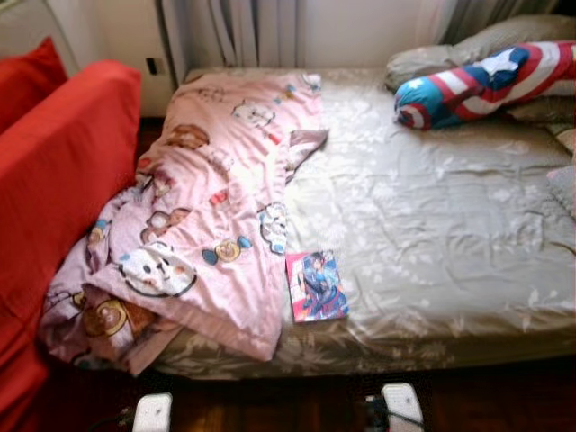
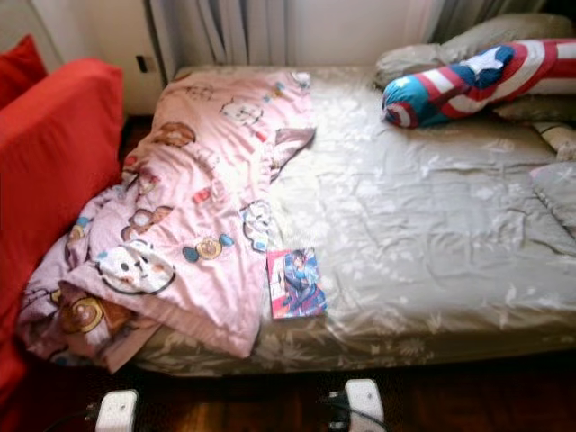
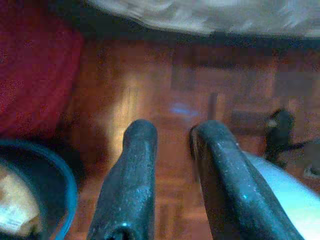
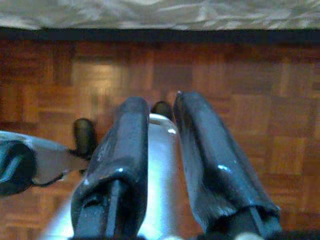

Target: Clean up the room

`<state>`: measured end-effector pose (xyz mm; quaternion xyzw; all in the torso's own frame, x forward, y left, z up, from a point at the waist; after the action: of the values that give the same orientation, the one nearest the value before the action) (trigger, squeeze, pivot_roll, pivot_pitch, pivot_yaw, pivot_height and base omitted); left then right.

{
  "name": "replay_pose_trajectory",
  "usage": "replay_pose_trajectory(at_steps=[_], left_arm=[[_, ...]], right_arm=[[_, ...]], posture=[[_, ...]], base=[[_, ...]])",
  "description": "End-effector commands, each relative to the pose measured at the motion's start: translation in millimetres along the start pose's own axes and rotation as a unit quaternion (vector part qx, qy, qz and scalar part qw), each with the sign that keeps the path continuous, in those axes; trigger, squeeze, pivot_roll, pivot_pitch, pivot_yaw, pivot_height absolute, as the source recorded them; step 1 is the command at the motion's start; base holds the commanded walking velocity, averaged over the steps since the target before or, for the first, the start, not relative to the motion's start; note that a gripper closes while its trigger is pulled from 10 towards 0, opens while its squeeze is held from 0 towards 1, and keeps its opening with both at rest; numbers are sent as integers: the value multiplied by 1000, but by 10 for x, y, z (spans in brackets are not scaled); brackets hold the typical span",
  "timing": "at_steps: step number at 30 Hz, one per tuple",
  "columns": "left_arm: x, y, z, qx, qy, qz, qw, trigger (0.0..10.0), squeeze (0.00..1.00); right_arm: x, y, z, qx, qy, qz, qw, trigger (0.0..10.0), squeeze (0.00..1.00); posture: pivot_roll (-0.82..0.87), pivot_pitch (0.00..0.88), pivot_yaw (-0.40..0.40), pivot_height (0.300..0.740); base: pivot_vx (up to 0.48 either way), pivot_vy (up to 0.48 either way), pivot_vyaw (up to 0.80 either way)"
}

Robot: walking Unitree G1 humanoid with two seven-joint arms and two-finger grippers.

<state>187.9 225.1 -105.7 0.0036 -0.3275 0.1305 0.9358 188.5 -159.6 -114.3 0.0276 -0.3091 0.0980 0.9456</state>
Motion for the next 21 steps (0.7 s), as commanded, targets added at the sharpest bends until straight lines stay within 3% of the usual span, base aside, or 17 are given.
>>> replay_pose_trajectory(at_steps=[1,12,21], left_arm=[[-101,123,37,16,16,1,1000,10000,0],[-98,123,37,16,15,2,1000,10000,0],[-79,102,36,7,7,8,1000,10000,0]], right_arm=[[14,31,-7,3,-2,2,1000,10000,0],[44,28,-11,2,-9,-1,1000,10000,0],[113,4,-18,-5,-24,-12,1000,10000,0]], posture=[[60,120,-20,740],[58,122,-20,740],[59,120,-21,740]], base=[[292,0,0],[290,0,0],[0,0,0]])
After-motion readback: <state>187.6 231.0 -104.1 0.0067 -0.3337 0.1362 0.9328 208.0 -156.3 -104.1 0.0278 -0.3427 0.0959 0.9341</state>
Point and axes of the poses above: a point about 5 cm out from each wrist's last joint towards the gripper, its own z axis pointing back from the gripper into the wrist, its own x axis along the axis of the wrist's last joint, y = z × x, the point moved 3 cm from there along -z, pointing out of the wrist towards the gripper, and after that the axes turned 10 degrees about z, right-handed, at the moved point
